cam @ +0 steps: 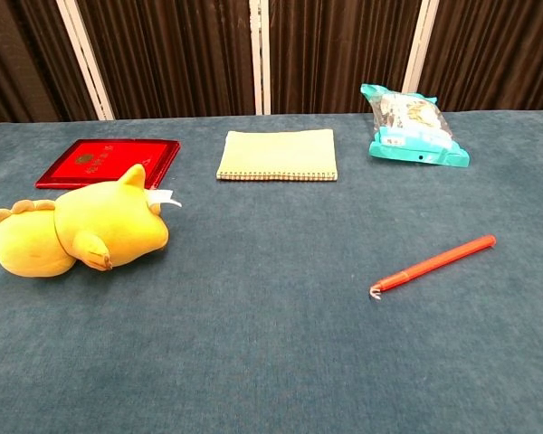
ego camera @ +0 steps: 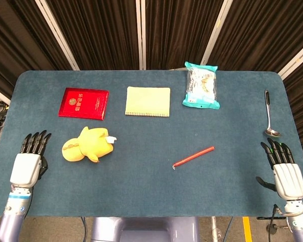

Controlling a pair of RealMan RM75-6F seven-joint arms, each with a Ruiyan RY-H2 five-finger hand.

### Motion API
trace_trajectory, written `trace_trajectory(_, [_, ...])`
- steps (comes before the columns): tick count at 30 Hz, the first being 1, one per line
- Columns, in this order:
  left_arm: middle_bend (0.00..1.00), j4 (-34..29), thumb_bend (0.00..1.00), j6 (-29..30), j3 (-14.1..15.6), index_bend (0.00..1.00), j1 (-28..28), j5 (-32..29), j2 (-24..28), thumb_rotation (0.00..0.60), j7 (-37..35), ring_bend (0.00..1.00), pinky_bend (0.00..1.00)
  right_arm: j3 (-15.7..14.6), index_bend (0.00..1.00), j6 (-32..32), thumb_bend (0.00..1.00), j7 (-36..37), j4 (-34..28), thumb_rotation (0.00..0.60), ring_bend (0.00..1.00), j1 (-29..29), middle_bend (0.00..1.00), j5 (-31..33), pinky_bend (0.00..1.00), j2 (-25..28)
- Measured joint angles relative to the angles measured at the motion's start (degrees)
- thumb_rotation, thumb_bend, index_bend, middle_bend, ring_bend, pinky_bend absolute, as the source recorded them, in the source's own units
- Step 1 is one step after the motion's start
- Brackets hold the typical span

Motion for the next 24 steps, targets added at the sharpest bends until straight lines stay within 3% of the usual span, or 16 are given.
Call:
trace_trajectory(11, [0.00, 3.1, 1.00, -9.4, -4.3, 0.00, -7.3, -7.1, -6.8, 0.600, 5.1, 0.00, 0.00, 0.1, 0.02, -0.1, 0.08, 1.0, -0.3, 0.600, 0.00, 0.0, 0.00, 0.1, 0.00, 0.3])
trace_trajectory(17, [0.00, 4.8, 1.00, -12.6, -4.6, 0.00, -9.9, -10.4, -11.7, 0.600, 10.5, 0.00, 0.00, 0.1, 0.02, 0.0, 0.08, 1.7, -0.4, 0.600, 0.00, -0.1, 0.00, 0.1, 0.00, 0.6])
trace_trajectory(24, [0.00, 7.1, 1.00, -12.9, -3.7, 0.00, -10.9, -11.2, -14.9, 0.600, 12.2, 0.00, 0.00, 0.1, 0.02, -0.1, 0.08, 2.3, -0.5, 0.600, 0.00, -0.1, 0.00, 0.2, 0.00, 0.8])
